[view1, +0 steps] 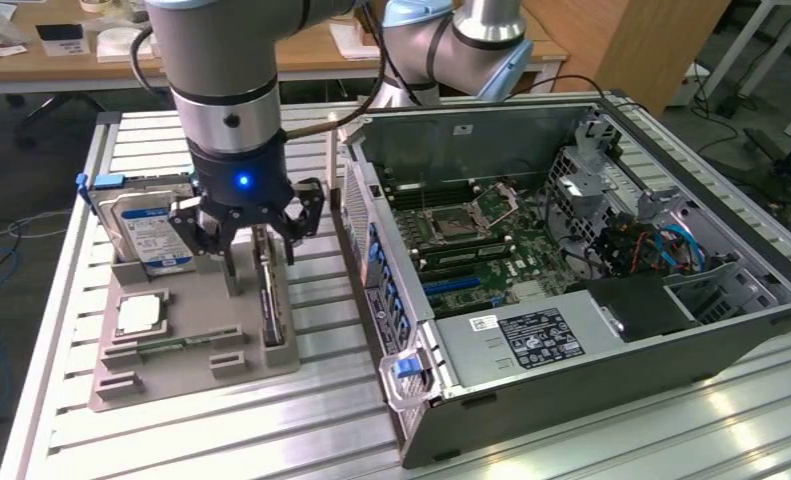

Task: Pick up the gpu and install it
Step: 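Pick up the gpu and move the gpu toward the slot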

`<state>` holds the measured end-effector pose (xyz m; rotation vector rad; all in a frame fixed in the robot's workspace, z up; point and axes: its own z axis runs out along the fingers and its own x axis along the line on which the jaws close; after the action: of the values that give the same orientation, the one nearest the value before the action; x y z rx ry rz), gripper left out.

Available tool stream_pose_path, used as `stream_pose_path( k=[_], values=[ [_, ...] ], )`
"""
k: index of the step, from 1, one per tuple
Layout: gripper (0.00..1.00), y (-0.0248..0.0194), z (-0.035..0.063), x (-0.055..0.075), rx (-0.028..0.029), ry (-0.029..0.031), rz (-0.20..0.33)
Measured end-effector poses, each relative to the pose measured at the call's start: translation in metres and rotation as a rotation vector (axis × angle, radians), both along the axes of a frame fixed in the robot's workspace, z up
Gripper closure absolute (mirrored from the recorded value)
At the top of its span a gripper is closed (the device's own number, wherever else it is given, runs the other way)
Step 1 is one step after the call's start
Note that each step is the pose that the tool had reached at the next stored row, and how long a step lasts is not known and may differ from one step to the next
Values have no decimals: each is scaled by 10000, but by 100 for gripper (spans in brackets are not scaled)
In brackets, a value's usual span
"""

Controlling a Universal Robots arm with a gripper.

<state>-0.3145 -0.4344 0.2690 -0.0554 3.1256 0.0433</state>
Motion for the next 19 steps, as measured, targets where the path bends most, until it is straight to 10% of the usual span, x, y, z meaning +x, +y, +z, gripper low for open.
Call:
stream_pose_path(
  k=[19],
  values=[
    [34,-7,-209,0,-5,-6,-42]
  ],
)
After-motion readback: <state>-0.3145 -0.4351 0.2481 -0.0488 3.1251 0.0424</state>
